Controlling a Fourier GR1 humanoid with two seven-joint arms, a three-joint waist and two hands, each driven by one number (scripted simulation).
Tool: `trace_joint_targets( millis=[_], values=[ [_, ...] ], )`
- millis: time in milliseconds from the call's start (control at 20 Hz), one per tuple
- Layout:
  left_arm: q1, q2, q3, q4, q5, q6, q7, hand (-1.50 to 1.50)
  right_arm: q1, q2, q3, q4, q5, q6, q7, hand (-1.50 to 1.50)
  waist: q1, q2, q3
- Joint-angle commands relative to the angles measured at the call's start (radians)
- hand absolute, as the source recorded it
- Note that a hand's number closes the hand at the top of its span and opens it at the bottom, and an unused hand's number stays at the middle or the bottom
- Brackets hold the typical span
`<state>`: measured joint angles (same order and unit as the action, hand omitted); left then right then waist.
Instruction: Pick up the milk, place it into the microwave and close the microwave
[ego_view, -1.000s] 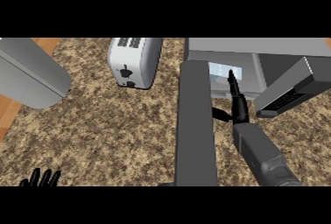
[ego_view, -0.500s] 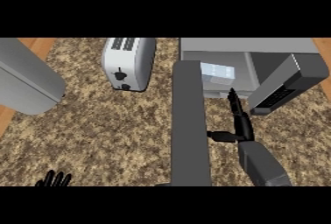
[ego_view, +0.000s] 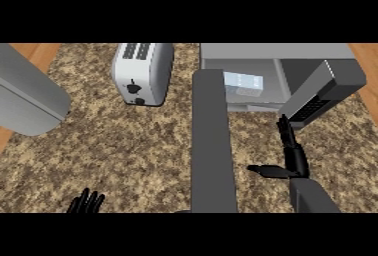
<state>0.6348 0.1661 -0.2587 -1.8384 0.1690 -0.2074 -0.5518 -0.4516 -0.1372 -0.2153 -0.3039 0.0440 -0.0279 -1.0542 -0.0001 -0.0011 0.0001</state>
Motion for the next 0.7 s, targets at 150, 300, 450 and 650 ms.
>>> trace_joint_targets(
  millis=[150,300,450,650],
  values=[
    [-0.099,0.012,-0.098,0.0,-0.094,-0.009,0.111,-1.5,0.139,-0.109,-0.014,-0.121,-0.043,0.141,-0.07,1.5,-0.013,-0.001,0.0],
    [-0.224,-0.012,-0.106,0.151,-0.148,-0.011,0.112,1.5,0.169,-0.139,-0.01,-0.174,-0.057,0.16,0.007,-1.5,-0.015,-0.001,-0.001],
    [-0.226,-0.018,-0.147,0.097,-0.217,0.024,0.129,1.5,0.264,-0.146,-0.031,-0.221,-0.096,0.182,-0.014,-1.5,-0.007,-0.001,0.0],
    [-0.35,-0.093,-0.181,0.226,-0.246,0.036,0.164,1.5,0.322,-0.225,-0.07,-0.252,-0.153,0.295,-0.025,-1.5,-0.016,0.001,-0.001]
  ],
)
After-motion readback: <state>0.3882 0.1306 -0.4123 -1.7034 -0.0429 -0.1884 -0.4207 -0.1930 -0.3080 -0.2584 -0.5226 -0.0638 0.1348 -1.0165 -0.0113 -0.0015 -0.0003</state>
